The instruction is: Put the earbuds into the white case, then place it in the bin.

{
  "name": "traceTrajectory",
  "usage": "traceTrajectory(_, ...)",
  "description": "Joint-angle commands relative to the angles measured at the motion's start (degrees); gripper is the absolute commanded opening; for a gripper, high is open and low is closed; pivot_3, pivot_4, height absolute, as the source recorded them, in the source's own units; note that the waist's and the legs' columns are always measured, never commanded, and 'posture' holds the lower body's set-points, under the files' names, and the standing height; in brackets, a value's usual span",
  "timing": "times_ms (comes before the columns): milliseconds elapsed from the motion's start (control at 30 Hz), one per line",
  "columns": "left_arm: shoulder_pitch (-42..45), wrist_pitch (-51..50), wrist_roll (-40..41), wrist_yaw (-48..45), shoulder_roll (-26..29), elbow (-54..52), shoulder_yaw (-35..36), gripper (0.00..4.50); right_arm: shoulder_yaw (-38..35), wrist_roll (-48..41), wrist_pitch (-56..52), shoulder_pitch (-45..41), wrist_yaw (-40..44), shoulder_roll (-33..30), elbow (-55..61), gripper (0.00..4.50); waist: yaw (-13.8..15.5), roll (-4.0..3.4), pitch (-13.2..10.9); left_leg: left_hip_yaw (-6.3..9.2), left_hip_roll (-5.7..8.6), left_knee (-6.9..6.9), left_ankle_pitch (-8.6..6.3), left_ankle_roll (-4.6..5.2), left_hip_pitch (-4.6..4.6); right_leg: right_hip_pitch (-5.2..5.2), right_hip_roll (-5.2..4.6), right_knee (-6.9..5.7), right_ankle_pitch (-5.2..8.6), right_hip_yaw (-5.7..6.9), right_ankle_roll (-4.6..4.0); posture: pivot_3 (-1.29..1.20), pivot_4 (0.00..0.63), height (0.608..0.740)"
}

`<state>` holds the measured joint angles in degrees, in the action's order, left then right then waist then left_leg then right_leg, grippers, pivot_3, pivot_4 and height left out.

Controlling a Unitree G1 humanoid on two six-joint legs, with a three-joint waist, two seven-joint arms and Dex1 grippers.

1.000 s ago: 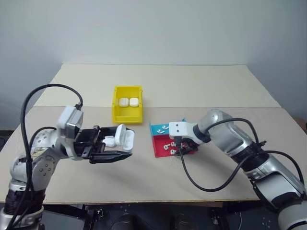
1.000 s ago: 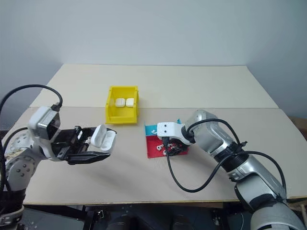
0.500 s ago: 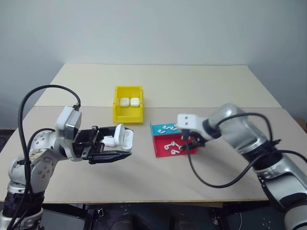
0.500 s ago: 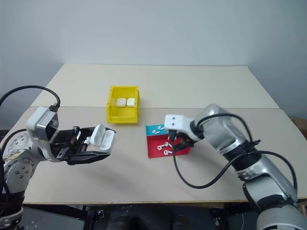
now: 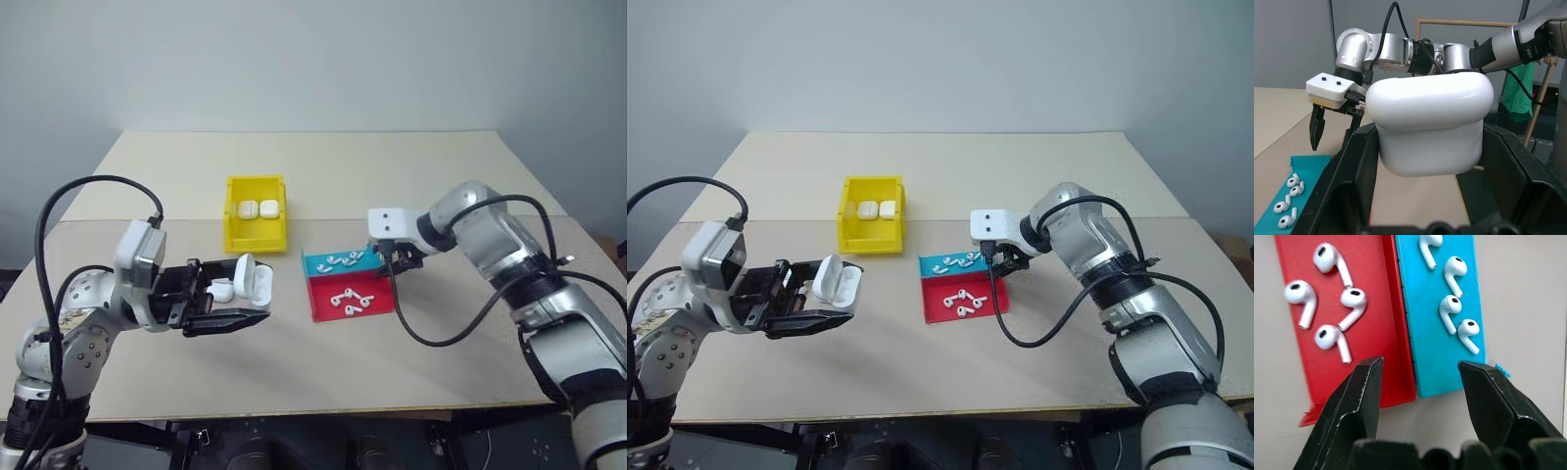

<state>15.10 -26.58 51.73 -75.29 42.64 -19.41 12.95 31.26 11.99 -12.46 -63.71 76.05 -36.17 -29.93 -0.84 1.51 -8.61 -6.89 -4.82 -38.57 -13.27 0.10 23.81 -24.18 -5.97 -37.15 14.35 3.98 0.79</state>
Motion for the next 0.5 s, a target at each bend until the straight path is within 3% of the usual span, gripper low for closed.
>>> traceTrajectory(33, -1.2, 1.7, 0.1, -0.3, 0.3, -1.3, 2.2, 2.85, 0.5, 2.3, 6.8, -2.9, 0.6, 1.3, -6.7, 2.91, 0.0, 0.0, 0.0, -0.01, 0.0, 0.0, 0.0, 0.0, 0.0, 0.0, 0.0, 0.0, 0.0, 0.0, 0.0, 0.0, 0.15, 0.74)
traceTrajectory(267, -3.2, 2.0, 0.4, 0.8, 0.6, -3.2, 3.1, 2.85, 0.9, 5.0, 13.4, -2.8, 1.6, 4.0, -14.2, 2.91, 0.0, -0.03, 0.0, -0.01, -0.01, 0.0, 0.06, -0.11, 0.0, -0.01, 0.0, -0.04, 0.0, 0.0, -0.01, 0.0, 0.15, 0.74)
traceTrajectory(500, -4.4, 2.2, 0.4, 0.2, 0.9, -3.0, 4.1, 2.85, 0.3, 6.1, 16.4, -1.6, 4.1, 2.2, -14.0, 2.91, 0.1, -0.04, 0.0, 0.0, -0.01, 0.0, 0.15, -0.25, -0.01, 0.0, 0.0, -0.04, 0.0, 0.01, -0.01, 0.0, 0.15, 0.74)
